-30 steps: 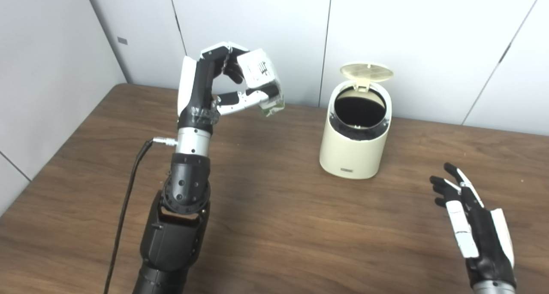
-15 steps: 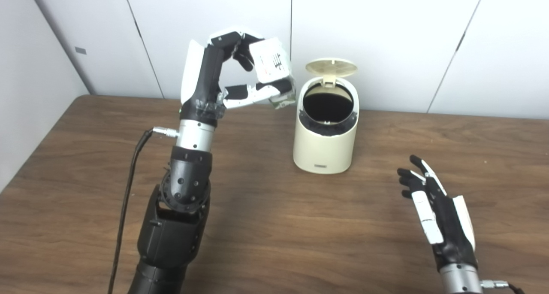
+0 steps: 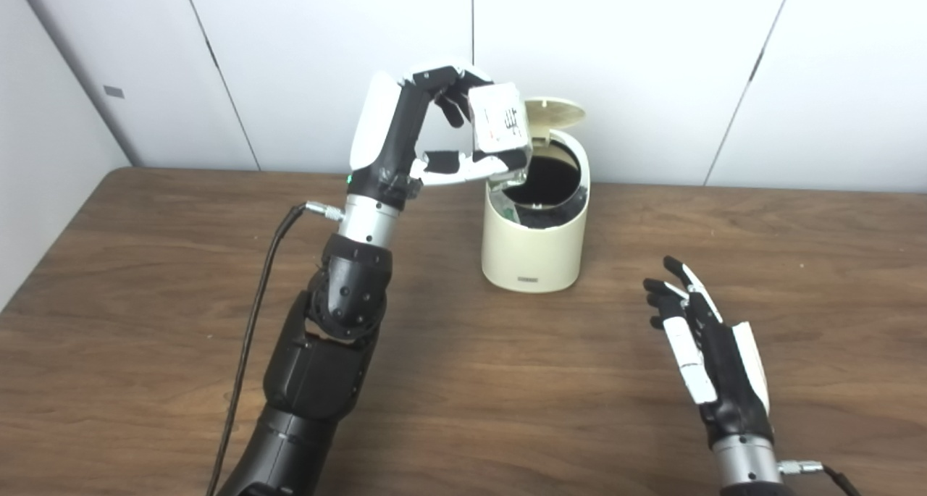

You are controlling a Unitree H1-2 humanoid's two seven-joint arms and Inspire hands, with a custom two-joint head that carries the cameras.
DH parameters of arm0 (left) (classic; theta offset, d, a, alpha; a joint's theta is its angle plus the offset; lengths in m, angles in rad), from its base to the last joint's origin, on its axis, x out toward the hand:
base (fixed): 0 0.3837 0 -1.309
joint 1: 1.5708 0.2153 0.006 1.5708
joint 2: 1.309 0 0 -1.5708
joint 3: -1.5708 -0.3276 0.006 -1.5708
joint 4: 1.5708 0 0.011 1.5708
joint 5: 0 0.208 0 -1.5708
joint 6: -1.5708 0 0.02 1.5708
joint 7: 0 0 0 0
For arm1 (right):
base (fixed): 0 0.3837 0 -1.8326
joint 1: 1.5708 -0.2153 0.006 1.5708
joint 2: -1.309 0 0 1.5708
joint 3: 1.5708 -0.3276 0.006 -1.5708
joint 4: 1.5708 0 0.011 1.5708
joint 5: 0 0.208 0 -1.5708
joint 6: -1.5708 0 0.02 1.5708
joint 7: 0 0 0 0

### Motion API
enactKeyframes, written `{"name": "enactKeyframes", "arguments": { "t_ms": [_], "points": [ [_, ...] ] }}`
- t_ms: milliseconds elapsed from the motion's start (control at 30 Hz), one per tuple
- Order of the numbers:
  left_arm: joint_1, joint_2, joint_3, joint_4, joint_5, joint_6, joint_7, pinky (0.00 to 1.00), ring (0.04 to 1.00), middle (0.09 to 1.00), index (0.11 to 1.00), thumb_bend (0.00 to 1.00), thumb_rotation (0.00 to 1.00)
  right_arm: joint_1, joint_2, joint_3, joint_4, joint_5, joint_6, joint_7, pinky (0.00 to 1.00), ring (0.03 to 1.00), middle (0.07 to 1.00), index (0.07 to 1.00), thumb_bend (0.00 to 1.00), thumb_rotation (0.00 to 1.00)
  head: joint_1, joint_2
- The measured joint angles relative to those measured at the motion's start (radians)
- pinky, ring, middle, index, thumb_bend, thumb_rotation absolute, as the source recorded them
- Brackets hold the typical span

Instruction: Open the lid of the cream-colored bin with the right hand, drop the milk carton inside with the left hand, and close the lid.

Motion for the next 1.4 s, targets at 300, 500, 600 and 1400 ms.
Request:
{"name": "enactKeyframes", "arguments": {
  "t_ms": [300, 500, 600, 1400],
  "points": [
    [-0.007, 0.011, -0.035, 0.095, 0.053, -0.163, 0.042, 0.41, 0.447, 0.516, 0.47, 0.5, 0.0, -0.001, 0.01, 0.021, 0.001, -0.021, -0.001, -0.006, 0.71, 0.762, 0.798, 0.916, 0.53, 1.0, -0.014, 0.005],
    [-0.028, 0.058, -0.127, 0.116, 0.086, -0.174, 0.149, 0.42, 0.439, 0.528, 0.468, 0.5, 0.0, -0.001, 0.015, 0.03, 0.001, -0.048, 0.0, -0.006, 0.71, 0.761, 0.795, 0.914, 0.53, 1.0, -0.026, 0.012],
    [-0.037, 0.083, -0.176, 0.12, 0.101, -0.18, 0.211, 0.41, 0.437, 0.523, 0.469, 0.49, 0.0, -0.001, 0.021, 0.032, -0.007, -0.059, 0.005, -0.005, 0.72, 0.761, 0.789, 0.907, 0.5, 1.0, -0.029, 0.017],
    [-0.104, 0.179, -0.372, 0.289, 0.164, -0.193, 0.518, 0.42, 0.452, 0.504, 0.464, 0.48, 0.0, 0.0, 0.037, 0.05, -0.069, -0.086, 0.065, 0.03, 0.78, 0.781, 0.787, 0.906, 0.48, 1.0, -0.038, 0.048]
  ]
}}
